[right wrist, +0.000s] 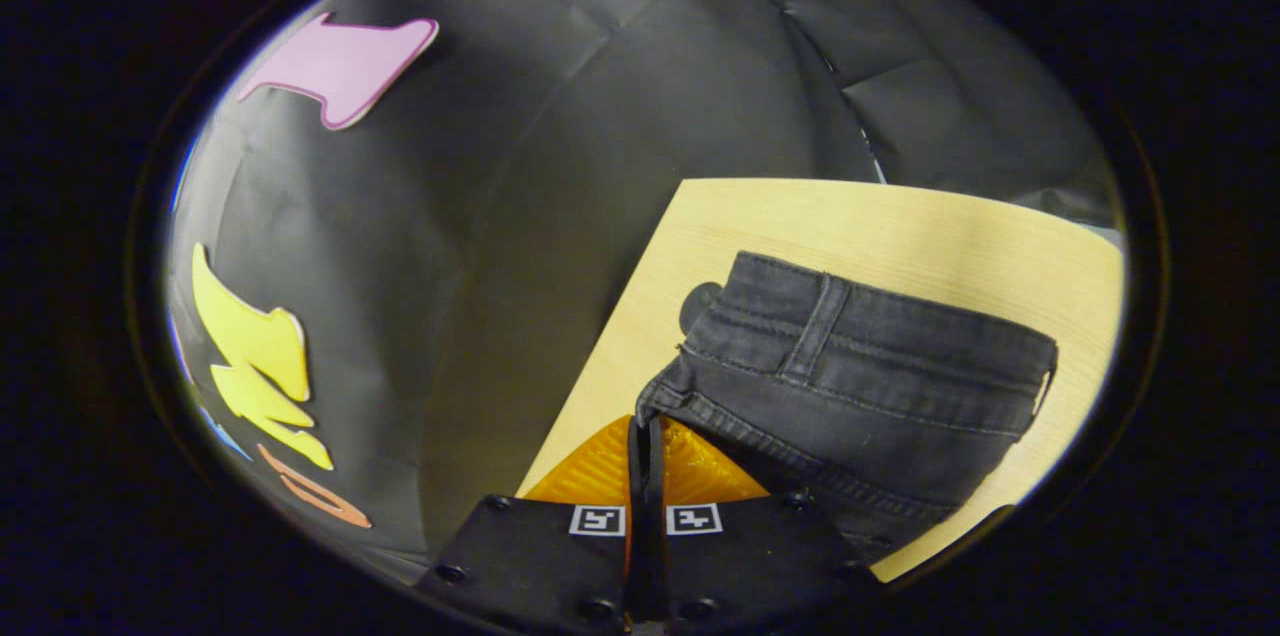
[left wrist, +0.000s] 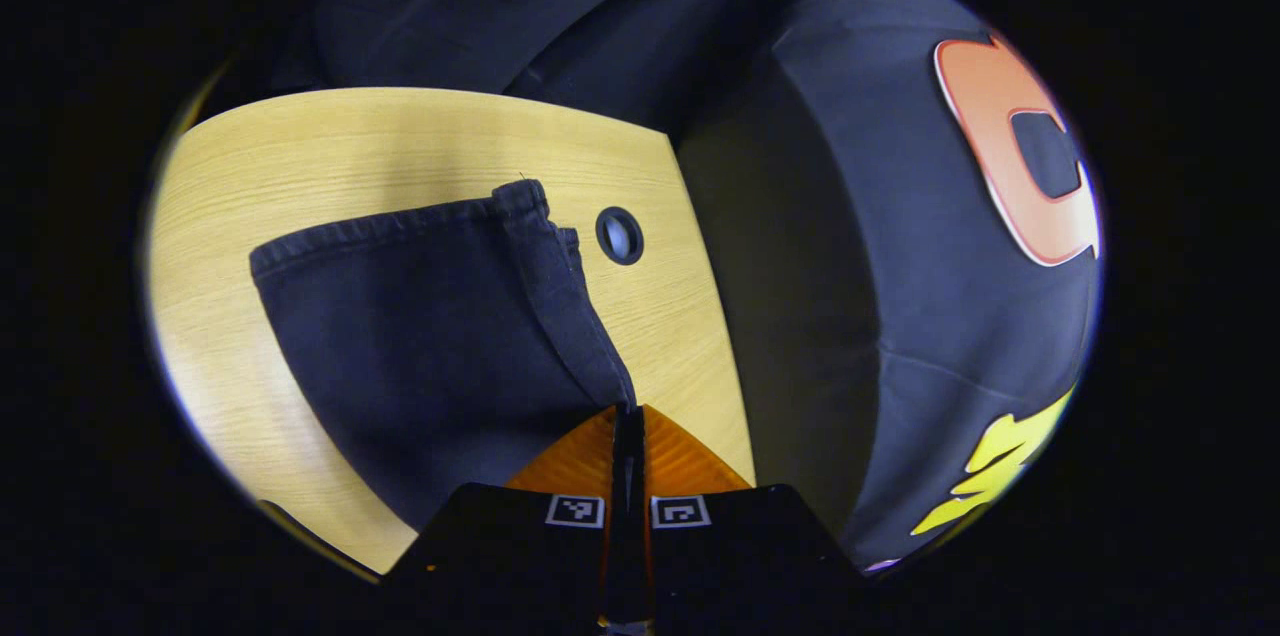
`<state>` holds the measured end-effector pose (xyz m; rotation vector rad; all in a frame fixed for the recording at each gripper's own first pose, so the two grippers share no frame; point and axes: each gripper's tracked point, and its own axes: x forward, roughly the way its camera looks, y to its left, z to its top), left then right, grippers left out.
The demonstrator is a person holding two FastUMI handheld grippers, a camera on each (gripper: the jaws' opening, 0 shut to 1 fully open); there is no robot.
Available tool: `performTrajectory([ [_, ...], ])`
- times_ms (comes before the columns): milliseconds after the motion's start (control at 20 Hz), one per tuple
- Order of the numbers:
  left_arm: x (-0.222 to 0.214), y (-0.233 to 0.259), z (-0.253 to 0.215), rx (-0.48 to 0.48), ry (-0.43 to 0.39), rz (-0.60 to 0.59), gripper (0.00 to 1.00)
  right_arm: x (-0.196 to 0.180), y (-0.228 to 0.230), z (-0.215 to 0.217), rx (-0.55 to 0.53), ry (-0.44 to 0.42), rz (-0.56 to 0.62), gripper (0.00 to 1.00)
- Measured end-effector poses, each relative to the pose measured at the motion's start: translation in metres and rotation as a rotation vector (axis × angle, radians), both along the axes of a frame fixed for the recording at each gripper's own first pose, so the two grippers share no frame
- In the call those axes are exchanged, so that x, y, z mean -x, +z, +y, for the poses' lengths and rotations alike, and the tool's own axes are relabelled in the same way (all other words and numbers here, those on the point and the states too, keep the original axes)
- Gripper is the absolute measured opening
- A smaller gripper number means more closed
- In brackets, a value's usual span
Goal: Grasp the waist and the cuffs of the jeans and fold them to make the two legs overlap; first hold the waist and fold one-third of the jeans toward the cuffs, then hold the cuffs and fold the remaining one-third in the same direction to finish folding.
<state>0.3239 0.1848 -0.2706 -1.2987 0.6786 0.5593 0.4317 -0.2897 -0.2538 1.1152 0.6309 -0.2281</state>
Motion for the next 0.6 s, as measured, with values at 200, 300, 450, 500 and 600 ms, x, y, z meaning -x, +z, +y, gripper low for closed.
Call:
performTrajectory([
  [200,-0.005,-0.020,-0.007,0.005,0.009,0.029,0.04,-0.014,-0.034,0.002,0.002,-0.017,0.042,0.00],
  [300,-0.007,-0.026,-0.008,-0.011,-0.006,0.037,0.03,-0.017,-0.047,0.001,0.009,-0.019,0.060,0.00],
  [450,-0.009,-0.039,-0.010,-0.032,-0.027,0.045,0.04,-0.016,-0.051,0.007,0.035,-0.006,0.080,0.01],
  [500,-0.011,-0.042,-0.010,-0.038,-0.037,0.040,0.04,-0.017,-0.053,0.008,0.044,0.000,0.082,0.01],
  [600,-0.015,-0.034,-0.011,-0.064,-0.060,0.011,0.11,-0.025,-0.062,0.003,0.058,0.002,0.082,0.03],
])
